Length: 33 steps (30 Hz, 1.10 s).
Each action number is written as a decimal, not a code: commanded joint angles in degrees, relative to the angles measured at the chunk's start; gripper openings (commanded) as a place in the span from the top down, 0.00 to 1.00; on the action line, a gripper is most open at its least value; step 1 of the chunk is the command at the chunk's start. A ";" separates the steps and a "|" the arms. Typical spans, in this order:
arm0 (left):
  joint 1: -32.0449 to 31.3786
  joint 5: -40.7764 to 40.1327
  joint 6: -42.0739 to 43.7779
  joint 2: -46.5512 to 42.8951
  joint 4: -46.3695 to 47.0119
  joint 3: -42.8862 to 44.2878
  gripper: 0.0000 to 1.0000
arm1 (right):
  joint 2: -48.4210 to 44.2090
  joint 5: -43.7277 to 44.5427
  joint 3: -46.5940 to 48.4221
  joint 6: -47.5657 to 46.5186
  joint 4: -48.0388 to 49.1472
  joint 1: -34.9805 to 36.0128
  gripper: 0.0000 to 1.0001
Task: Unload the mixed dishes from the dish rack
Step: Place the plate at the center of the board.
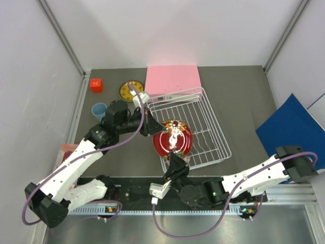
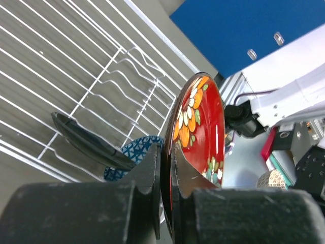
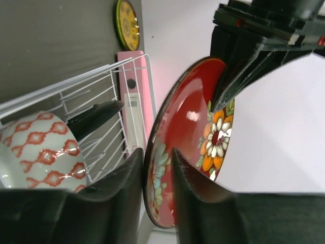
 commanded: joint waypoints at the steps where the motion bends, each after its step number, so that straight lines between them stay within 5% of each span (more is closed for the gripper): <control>1: -0.85 -3.17 0.36 -2.17 1.26 0.14 1.00 | 0.33 4.04 1.51 -1.61 7.51 -0.16 0.45; 5: -0.41 -8.80 -0.78 -3.14 0.73 1.64 1.00 | 0.24 6.93 2.13 -1.35 9.27 -0.25 0.20; 6: -0.06 -9.86 -1.13 -3.48 0.56 1.90 1.00 | 0.07 7.73 2.39 -1.69 10.58 -0.16 0.01; 13: 8.87 -22.95 -7.45 -7.79 -1.81 2.96 1.00 | -6.07 16.68 4.41 -6.61 28.84 -0.34 0.00; 17: 14.79 -29.89 -10.54 -7.89 -5.50 2.69 1.00 | -8.89 20.30 6.87 -11.71 52.87 -1.65 0.00; 20: 16.02 -36.84 -11.60 -4.56 -9.37 2.61 1.00 | -11.44 20.39 7.14 -10.93 60.84 -2.97 0.00; 26: 18.13 -37.37 -13.53 1.17 -8.50 -1.78 1.00 | -16.37 17.50 7.05 7.41 47.78 -4.20 0.00; 33: 18.84 -42.47 -12.83 3.10 -7.97 -2.67 1.00 | -20.06 15.91 4.68 16.40 39.26 -4.99 0.00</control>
